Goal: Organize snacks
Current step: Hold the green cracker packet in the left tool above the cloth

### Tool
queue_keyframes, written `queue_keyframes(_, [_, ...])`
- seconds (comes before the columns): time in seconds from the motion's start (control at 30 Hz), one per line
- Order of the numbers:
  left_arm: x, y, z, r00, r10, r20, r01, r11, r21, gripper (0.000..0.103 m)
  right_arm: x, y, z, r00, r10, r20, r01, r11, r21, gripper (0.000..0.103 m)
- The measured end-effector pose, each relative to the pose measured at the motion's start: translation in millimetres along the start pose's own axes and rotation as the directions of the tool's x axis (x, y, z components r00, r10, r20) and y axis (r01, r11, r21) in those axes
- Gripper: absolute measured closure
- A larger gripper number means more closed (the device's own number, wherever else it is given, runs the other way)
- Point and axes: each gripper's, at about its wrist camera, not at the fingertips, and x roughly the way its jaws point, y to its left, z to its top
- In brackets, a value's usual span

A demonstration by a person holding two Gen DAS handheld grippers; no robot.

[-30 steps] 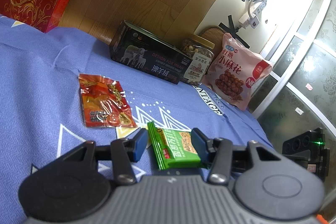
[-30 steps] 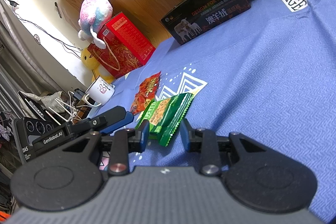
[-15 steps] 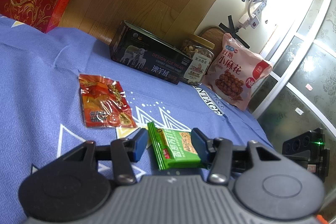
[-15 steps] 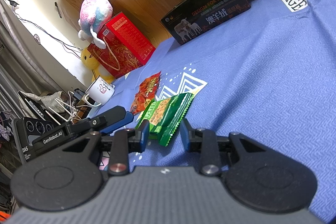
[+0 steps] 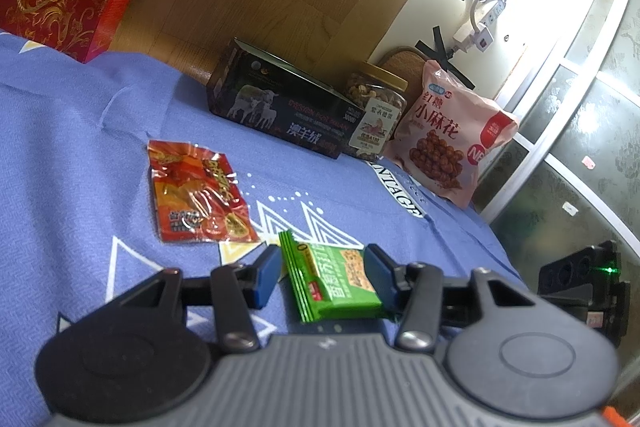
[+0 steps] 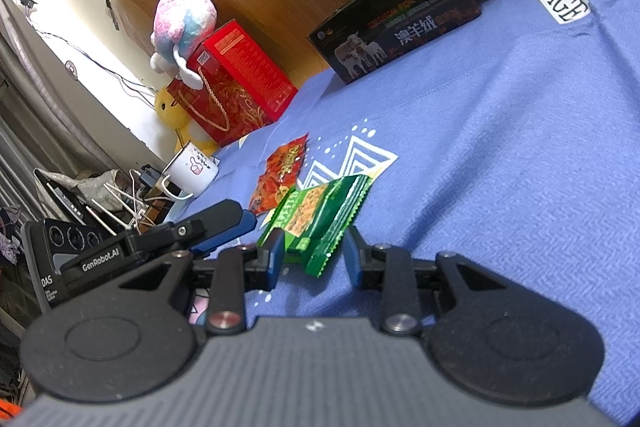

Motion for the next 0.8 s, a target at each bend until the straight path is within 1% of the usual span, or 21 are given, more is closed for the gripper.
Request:
queue_keyframes(0.27, [1.2, 1.6, 1.8, 1.0, 0.002, -0.005, -0.002, 1.0, -0.008, 0.056, 3.5, 16.6, -5.6, 0.999, -0.01, -0.037, 0.006, 0.993, -0.118, 0.067])
queue_keyframes(0.37, [1.4, 2.8, 2.5, 1.0, 0.003, -0.006, -0.003, 1.0, -0.012, 0.056, 0.3, 15.5, -6.7, 0.999, -0.018, -0.033, 0.014, 0.993, -0.115, 0.067])
queue_keyframes(0.47, [1.6, 3.3, 2.5, 1.0, 0.002, -0.006, -0.002, 1.0, -0.011, 0.056, -6.7, 14.7, -6.4, 0.999, -0.046, -0.014, 0.044, 0.992, -0.119, 0.062])
queue_keyframes(0.57, [1.2, 3.5, 2.3, 1.0, 0.003, -0.004, -0.003, 1.0, -0.011, 0.056, -11.4, 13.4, -2.5, 0.997, -0.072, 0.003, 0.072, 0.99, -0.12, 0.061])
queue_keyframes(0.6, [1.3, 3.4, 2.4, 1.0, 0.004, -0.003, -0.004, 1.0, -0.012, 0.055, -12.2, 13.3, -1.1, 0.997, -0.078, 0.009, 0.079, 0.99, -0.119, 0.059])
queue_keyframes(0.8, [0.1, 4.0, 2.4, 1.0, 0.003, 0.0, -0.003, 1.0, -0.011, 0.055, -8.2, 14.3, 2.0, 0.995, -0.096, 0.019, 0.097, 0.988, -0.117, 0.059])
